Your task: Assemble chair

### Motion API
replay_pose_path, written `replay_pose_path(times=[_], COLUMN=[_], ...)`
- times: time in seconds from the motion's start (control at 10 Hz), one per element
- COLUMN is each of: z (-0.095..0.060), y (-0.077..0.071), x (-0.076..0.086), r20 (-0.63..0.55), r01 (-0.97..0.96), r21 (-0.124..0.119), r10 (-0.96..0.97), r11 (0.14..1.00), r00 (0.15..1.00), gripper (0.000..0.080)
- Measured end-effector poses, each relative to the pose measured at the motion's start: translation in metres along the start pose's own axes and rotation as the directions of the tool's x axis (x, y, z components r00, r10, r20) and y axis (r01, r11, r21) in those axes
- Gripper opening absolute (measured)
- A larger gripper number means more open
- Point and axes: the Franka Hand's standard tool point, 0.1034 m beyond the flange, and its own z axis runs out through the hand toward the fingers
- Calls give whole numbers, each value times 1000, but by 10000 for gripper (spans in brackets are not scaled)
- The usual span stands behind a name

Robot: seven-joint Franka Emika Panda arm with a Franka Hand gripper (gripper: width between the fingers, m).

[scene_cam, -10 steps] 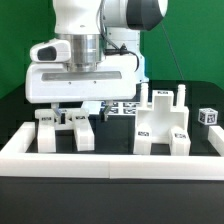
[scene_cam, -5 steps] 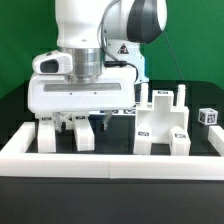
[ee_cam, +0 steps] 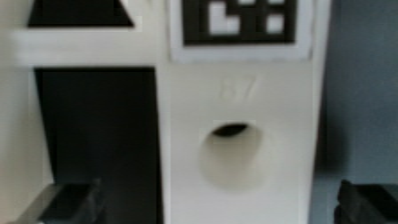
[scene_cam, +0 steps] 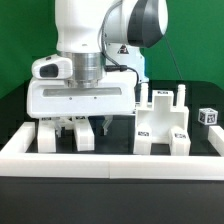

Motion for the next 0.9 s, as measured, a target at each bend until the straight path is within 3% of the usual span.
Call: replay_pose_path(times=[0.3,0.5,0.6,0.7,0.9], z=[0,0,0,0,0], y=[-2,-2,-2,-2,-2], x=[4,4,4,4,4], r20=[-4,-4,-4,-4,-4], r01=[5,2,1,1,1], r21=[0,0,0,0,0], r10=[-5,-2,-1,-1,-1], r11=[1000,1000,1000,1000,1000], r00=[1000,1000,1000,1000,1000], gripper=[649,387,387,285,286])
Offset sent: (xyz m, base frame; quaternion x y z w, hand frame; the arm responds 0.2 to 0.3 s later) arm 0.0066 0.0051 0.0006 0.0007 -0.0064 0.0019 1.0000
